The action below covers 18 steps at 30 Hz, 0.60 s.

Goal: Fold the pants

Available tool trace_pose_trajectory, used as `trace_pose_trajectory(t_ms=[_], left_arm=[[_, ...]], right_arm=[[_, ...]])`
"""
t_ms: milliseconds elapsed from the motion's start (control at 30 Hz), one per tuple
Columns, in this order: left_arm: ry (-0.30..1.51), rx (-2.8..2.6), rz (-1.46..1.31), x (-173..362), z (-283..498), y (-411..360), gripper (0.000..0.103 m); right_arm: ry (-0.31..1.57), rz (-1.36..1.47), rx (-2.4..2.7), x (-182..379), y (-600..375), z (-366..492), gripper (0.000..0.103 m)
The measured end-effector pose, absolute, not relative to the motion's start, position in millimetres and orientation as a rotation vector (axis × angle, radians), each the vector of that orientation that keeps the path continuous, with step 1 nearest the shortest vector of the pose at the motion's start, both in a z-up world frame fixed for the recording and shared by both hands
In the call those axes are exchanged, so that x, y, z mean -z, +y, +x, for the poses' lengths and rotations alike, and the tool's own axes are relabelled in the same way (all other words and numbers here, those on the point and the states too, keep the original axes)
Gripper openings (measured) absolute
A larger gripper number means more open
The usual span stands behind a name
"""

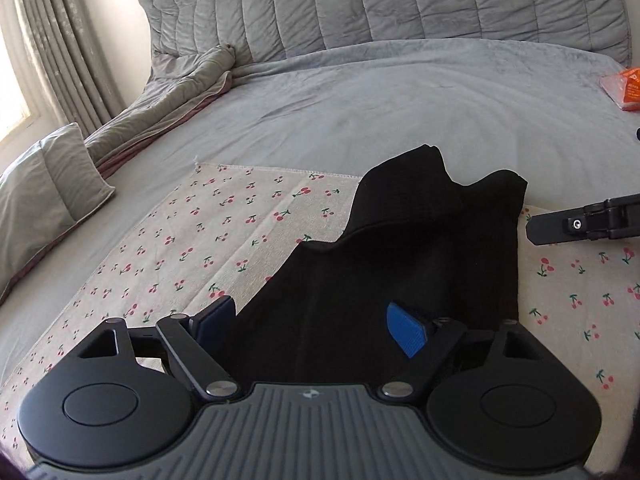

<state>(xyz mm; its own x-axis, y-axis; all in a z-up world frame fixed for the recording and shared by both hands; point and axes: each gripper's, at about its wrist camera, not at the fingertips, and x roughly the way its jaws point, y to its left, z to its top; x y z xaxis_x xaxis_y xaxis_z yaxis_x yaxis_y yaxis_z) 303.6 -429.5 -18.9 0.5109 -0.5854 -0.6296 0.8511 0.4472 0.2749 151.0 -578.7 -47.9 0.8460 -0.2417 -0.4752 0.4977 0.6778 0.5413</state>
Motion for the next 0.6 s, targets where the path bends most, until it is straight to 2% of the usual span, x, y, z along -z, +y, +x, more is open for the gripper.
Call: trace_pose_trajectory(t_ms=[200, 300, 333, 367, 400, 433, 500, 600], left_arm=[[0.445, 0.991, 0.553, 25, 320, -460, 0.073], [0.394, 1.007, 0.499, 17, 324, -466, 0.062], [0.386, 1.014, 0.475, 15, 327, -469, 0.054], [0.384, 1.021, 0.456, 13, 329, -471, 0.039], [0.388, 1.025, 0.438, 10, 332, -473, 0.028], [0.399, 1.019, 0.419, 8, 337, -477, 0.006], [0.409, 0.992, 0.394, 3, 345, -484, 0.003], [0.396, 0.957, 0.395, -7, 353, -495, 0.003]], right_arm=[[0.316, 0.772, 0.433, 55, -584, 162, 0.041], [0.284, 0.807, 0.435, 58, -588, 161, 0.039], [0.272, 0.824, 0.441, 59, -590, 160, 0.035], [0.257, 0.847, 0.448, 62, -593, 158, 0.032], [0.246, 0.87, 0.452, 64, -595, 157, 0.024], [0.239, 0.893, 0.451, 67, -597, 156, 0.012], [0.201, 0.945, 0.442, 72, -603, 151, 0.004], [0.136, 0.933, 0.443, 66, -602, 143, 0.0]])
